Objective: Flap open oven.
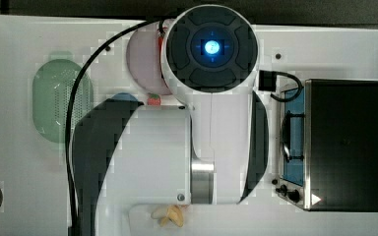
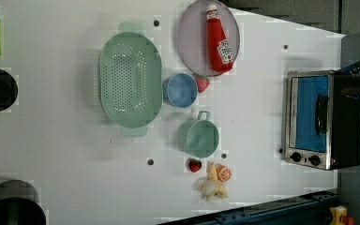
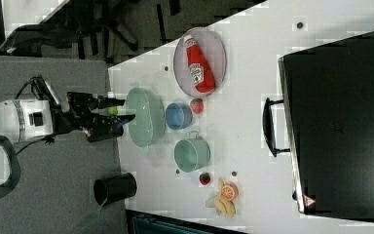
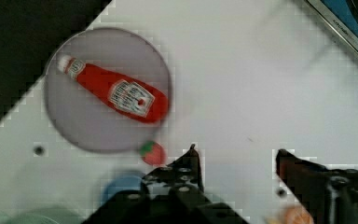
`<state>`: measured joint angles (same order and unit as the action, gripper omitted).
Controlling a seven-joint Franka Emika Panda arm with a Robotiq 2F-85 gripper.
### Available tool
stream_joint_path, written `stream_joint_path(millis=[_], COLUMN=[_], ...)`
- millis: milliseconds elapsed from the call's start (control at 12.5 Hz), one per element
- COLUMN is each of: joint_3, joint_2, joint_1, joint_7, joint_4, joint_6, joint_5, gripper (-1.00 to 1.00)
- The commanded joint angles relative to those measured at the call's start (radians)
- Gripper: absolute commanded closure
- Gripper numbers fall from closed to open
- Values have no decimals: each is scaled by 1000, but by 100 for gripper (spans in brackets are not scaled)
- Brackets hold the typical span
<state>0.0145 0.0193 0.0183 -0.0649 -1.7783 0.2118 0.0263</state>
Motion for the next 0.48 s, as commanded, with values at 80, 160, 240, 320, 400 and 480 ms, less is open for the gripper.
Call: stream_joint_path(millis=[80, 160, 240, 320, 400, 480], joint_3=[33, 33, 33, 33, 33, 33], joint_2=[191, 191, 191, 191, 191, 191], joint_1=[-16, -16, -16, -16, -16, -16], joint_7=[-59, -59, -59, -59, -59, -59], joint_4=[-37, -37, -37, -37, -37, -37], joint_6=[-187, -187, -187, -187, -187, -187], joint_5=[8, 8, 8, 8, 8, 8], gripper=[-59, -80, -99, -100, -100, -89])
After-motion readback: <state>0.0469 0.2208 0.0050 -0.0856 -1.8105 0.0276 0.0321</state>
